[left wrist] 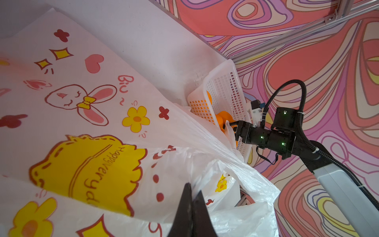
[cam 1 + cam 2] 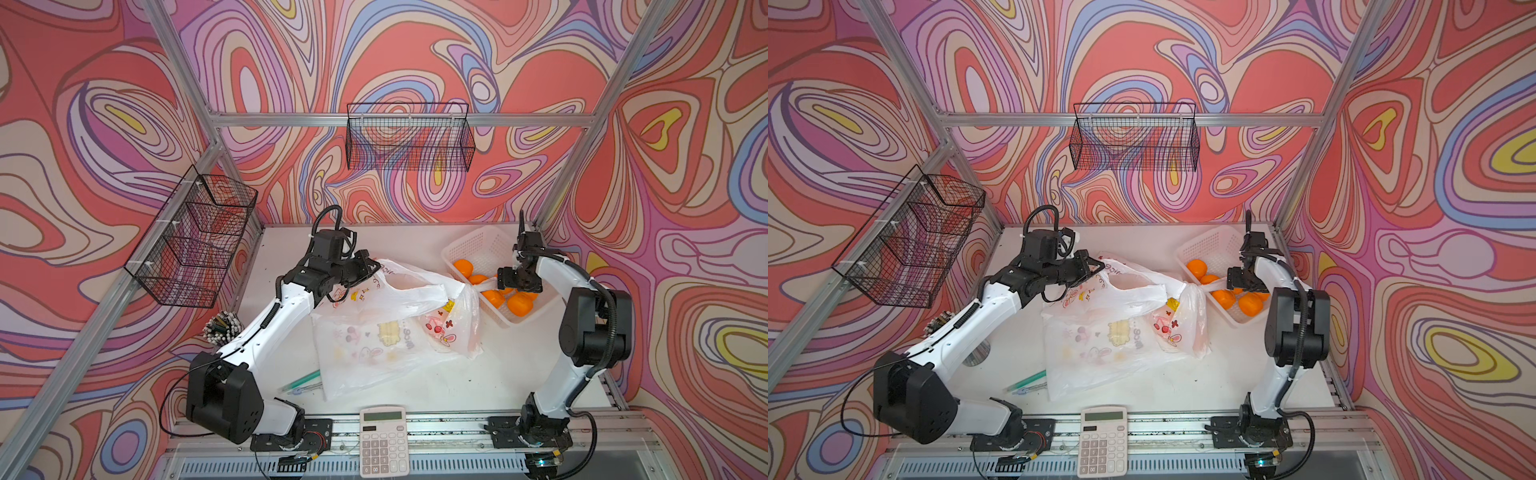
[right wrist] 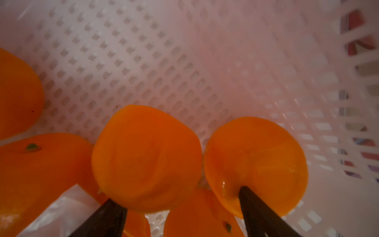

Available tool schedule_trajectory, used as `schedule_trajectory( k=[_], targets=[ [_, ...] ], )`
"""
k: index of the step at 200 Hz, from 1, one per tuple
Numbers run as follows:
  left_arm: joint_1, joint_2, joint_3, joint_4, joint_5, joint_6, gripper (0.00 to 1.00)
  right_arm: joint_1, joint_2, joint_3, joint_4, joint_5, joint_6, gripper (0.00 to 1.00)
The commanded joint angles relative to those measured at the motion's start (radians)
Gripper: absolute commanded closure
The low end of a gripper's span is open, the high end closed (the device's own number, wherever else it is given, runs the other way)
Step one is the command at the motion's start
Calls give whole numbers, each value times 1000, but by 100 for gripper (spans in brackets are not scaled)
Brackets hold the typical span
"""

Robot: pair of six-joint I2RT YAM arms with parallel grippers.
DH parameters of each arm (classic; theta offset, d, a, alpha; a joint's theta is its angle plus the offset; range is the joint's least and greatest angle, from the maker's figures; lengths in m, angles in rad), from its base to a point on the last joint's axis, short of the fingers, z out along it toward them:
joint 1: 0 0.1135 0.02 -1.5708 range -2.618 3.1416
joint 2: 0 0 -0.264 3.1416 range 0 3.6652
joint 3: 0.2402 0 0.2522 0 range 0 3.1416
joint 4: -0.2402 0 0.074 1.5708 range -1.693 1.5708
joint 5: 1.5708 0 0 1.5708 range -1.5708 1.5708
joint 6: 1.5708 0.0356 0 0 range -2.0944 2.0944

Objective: Place the oranges into plastic bags & tie knots
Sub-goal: Pick up the orange from the basket.

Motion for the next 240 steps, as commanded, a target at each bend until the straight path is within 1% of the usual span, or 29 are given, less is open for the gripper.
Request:
schedule_trajectory(
  k=[1,14,31,67,82,93,121,151,153,183,199,210,227,240],
  targets=[
    [9,5,17,-21,-11,22,100,6,59,63,14,-3,-6,13],
    [11,14,30,-30,-6,26,100,5,97,102,6,-8,-1,14],
    [14,15,31,-30,-3,25,100,6,134,132,-9,-18,9,18],
    [15,9,22,-28,-9,23,100,6,134,83,26,-68,33,24],
    [15,11,23,-32,-8,25,100,5,134,77,28,-75,32,29],
    [17,11,25,-35,-5,25,100,5,123,73,28,-75,35,37],
    [15,8,25,-34,-7,25,100,4,41,58,43,-79,44,49],
    [17,6,23,-31,3,25,100,5,-79,38,39,-92,63,54],
    [16,5,23,-31,4,25,100,5,-104,36,39,-94,65,54],
    [15,0,24,-33,11,36,100,15,-277,-10,47,-189,105,55],
    [15,-3,24,-30,12,42,100,53,-375,-46,76,-285,137,56],
    [16,-3,22,-31,15,45,100,98,-438,-74,113,-354,178,56],
    [16,0,19,-22,25,45,100,214,-517,-126,211,-454,256,56],
    [17,1,16,-12,36,45,100,326,-557,-174,318,-484,315,57]
  ],
)
